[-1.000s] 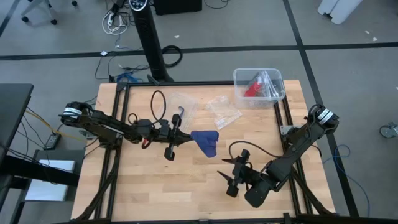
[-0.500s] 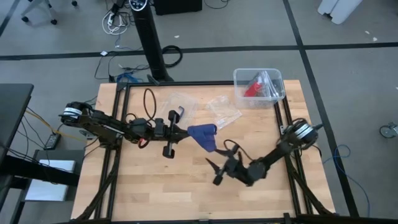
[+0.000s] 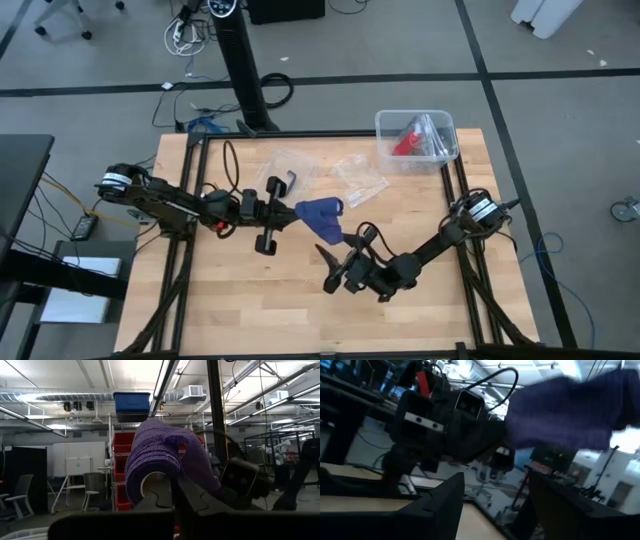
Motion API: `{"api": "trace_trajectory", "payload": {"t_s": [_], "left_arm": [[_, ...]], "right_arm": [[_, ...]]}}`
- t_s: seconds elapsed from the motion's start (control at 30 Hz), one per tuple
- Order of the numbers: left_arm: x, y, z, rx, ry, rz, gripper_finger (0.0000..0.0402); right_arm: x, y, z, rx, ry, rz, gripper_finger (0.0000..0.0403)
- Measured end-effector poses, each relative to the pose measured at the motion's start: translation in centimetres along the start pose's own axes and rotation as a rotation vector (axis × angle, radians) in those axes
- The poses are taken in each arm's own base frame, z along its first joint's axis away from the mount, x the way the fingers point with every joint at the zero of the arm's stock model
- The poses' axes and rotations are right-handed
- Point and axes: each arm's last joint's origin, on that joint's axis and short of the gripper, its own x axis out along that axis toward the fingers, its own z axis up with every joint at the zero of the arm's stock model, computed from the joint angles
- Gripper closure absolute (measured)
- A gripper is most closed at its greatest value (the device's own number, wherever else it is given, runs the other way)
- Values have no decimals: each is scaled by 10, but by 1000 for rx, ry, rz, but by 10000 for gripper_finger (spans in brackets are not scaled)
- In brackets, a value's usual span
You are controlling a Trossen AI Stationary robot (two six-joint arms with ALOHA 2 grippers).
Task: Roll bandage
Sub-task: Roll the blue bandage
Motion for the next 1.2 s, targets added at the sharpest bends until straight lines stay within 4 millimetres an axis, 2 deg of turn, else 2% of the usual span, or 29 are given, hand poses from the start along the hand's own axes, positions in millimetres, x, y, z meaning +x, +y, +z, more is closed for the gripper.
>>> {"api": "trace_trajectory", "payload": {"t_s": [0.13,0.33,0.47,0.6,0.77,0.83,1.0,1.2], "left_arm": [[0,0,0,0,-2,3,401],[0,0,1,4,-6,3,401],[0,0,1,4,-6,3,401],[0,0,1,5,-8,3,401],[0,0,1,6,-7,4,401],[0,0,1,6,-8,4,401],[0,0,1,7,-8,4,401],[0,0,1,4,-13,4,401]], "right_arm": [[5,0,13,-47,-17,-15,182],[0,1,32,-100,-18,-22,193],[2,0,37,-116,-6,-37,209],[7,-1,35,-115,8,-52,256],[10,-3,34,-105,16,-62,365],[10,-2,33,-105,16,-61,392],[9,-1,32,-42,31,-62,397],[4,4,17,23,108,-62,400]]}}
